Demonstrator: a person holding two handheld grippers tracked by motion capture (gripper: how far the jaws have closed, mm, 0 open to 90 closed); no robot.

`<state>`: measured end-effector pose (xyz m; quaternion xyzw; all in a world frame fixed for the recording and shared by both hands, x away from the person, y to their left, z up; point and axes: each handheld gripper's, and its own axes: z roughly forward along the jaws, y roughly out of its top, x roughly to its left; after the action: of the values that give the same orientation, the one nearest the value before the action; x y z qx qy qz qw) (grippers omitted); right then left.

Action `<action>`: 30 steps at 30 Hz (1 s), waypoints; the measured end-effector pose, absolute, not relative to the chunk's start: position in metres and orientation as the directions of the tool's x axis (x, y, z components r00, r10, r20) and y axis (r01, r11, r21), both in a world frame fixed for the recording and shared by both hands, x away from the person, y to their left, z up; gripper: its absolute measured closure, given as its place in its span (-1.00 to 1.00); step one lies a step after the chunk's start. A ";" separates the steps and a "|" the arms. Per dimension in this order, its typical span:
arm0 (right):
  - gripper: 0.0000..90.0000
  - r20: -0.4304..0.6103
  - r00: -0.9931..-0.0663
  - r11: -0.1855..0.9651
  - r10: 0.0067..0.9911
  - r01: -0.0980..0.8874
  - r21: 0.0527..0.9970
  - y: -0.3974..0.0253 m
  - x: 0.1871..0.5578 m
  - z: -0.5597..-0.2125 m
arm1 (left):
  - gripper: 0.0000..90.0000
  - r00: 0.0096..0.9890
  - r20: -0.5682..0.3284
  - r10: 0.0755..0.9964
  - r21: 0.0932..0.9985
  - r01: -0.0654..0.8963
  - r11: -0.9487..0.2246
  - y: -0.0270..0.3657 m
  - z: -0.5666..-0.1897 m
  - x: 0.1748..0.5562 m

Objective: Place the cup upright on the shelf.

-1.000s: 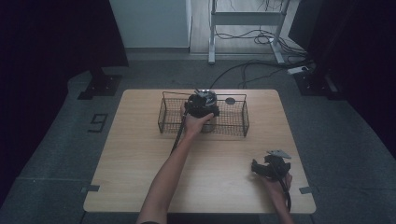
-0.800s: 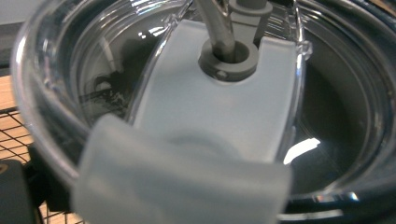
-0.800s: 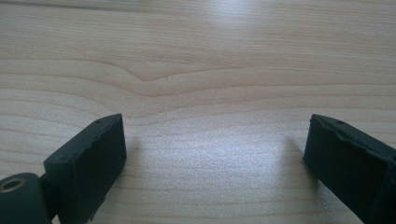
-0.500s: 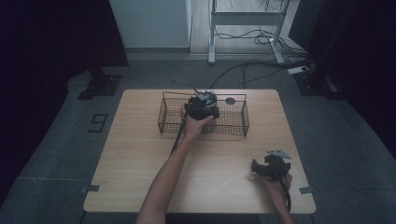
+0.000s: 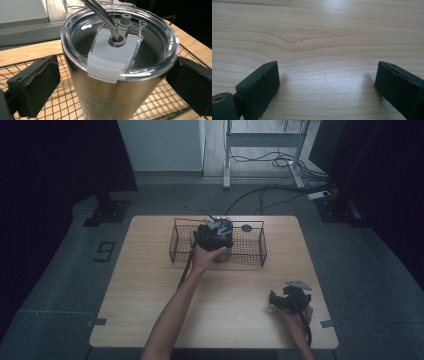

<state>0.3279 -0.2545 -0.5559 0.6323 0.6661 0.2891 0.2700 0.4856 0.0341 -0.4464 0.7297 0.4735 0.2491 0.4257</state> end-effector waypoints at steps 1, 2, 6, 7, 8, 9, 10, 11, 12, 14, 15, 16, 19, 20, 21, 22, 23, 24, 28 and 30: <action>-0.88 0.006 -0.055 0.033 0.998 0.686 0.727 -0.254 0.328 -0.556 | -1.00 0.430 -0.040 0.902 0.857 0.478 -0.190 0.036 -0.445 0.484; -0.88 0.006 -0.054 0.033 0.999 0.686 0.727 -0.254 0.328 -0.556 | -1.00 0.433 -0.043 0.900 0.860 0.474 -0.187 0.037 -0.444 0.481; -0.88 0.006 -0.054 0.033 0.999 0.686 0.727 -0.254 0.328 -0.556 | -1.00 0.441 -0.060 0.896 0.868 0.466 -0.172 0.045 -0.439 0.473; -0.88 0.006 -0.054 0.033 0.999 0.686 0.727 -0.254 0.328 -0.556 | -0.99 0.444 -0.057 0.894 0.869 0.464 -0.175 0.046 -0.438 0.470; -0.88 0.006 -0.054 0.033 0.999 0.686 0.727 -0.254 0.328 -0.556 | -0.99 0.450 -0.050 0.892 0.869 0.460 -0.184 0.047 -0.438 0.468; -0.88 0.006 -0.054 0.033 0.999 0.686 0.727 -0.254 0.328 -0.556 | -0.99 0.454 -0.045 0.890 0.867 0.460 -0.191 0.048 -0.438 0.466; -0.88 0.006 -0.054 0.033 0.999 0.686 0.727 -0.254 0.328 -0.556 | -0.99 0.457 -0.045 0.888 0.865 0.463 -0.194 0.048 -0.438 0.464; -0.88 0.006 -0.054 0.033 0.999 0.686 0.727 -0.254 0.328 -0.556 | -0.99 0.461 -0.044 0.886 0.860 0.468 -0.201 0.049 -0.438 0.462; -0.88 0.006 -0.054 0.033 0.999 0.686 0.727 -0.254 0.328 -0.556 | -0.99 0.464 -0.043 0.885 0.860 0.467 -0.204 0.050 -0.438 0.459; -0.88 0.008 -0.053 0.031 0.999 0.687 0.726 -0.254 0.328 -0.556 | -0.98 0.475 -0.040 0.879 0.860 0.465 -0.212 0.053 -0.438 0.453; -0.88 0.006 -0.054 0.033 0.999 0.686 0.727 -0.254 0.328 -0.556 | -0.98 0.481 -0.041 0.876 0.861 0.462 -0.213 0.054 -0.438 0.450; -0.88 0.006 -0.054 0.033 0.999 0.686 0.727 -0.254 0.328 -0.556 | -0.97 0.488 -0.041 0.872 0.860 0.462 -0.218 0.055 -0.439 0.447; -0.88 0.008 -0.052 0.031 0.999 0.689 0.724 -0.254 0.328 -0.556 | -0.93 0.507 -0.032 0.861 0.861 0.452 -0.234 0.059 -0.441 0.437; -0.88 0.006 -0.054 0.033 0.999 0.688 0.725 -0.254 0.328 -0.556 | -0.93 0.512 -0.028 0.858 0.861 0.448 -0.240 0.060 -0.441 0.434; -0.88 0.006 -0.053 0.032 0.999 0.688 0.725 -0.254 0.328 -0.556 | -0.93 0.517 -0.029 0.856 0.863 0.445 -0.240 0.061 -0.442 0.431; -0.88 0.006 -0.054 0.033 0.999 0.687 0.726 -0.254 0.328 -0.556 | -0.92 0.520 -0.033 0.853 0.864 0.444 -0.238 0.063 -0.442 0.427; -0.88 0.006 -0.054 0.033 0.999 0.687 0.726 -0.254 0.328 -0.556 | -0.92 0.524 -0.039 0.851 0.865 0.444 -0.234 0.065 -0.442 0.424; -0.88 0.009 -0.051 0.029 0.999 0.688 0.725 -0.254 0.328 -0.556 | -0.92 0.529 -0.040 0.848 0.867 0.441 -0.234 0.067 -0.442 0.420; -0.88 0.008 -0.052 0.030 0.999 0.687 0.726 -0.254 0.328 -0.556 | -0.92 0.539 -0.051 0.841 0.868 0.441 -0.230 0.074 -0.442 0.407; -0.88 0.005 -0.054 0.034 0.999 0.685 0.728 -0.254 0.328 -0.556 | -0.92 0.542 -0.054 0.839 0.863 0.448 -0.234 0.078 -0.443 0.401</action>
<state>0.3279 -0.2545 -0.5559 0.6320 0.6661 0.2891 0.2709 0.4009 0.0776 -0.4432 0.7546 0.4262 0.2178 0.4489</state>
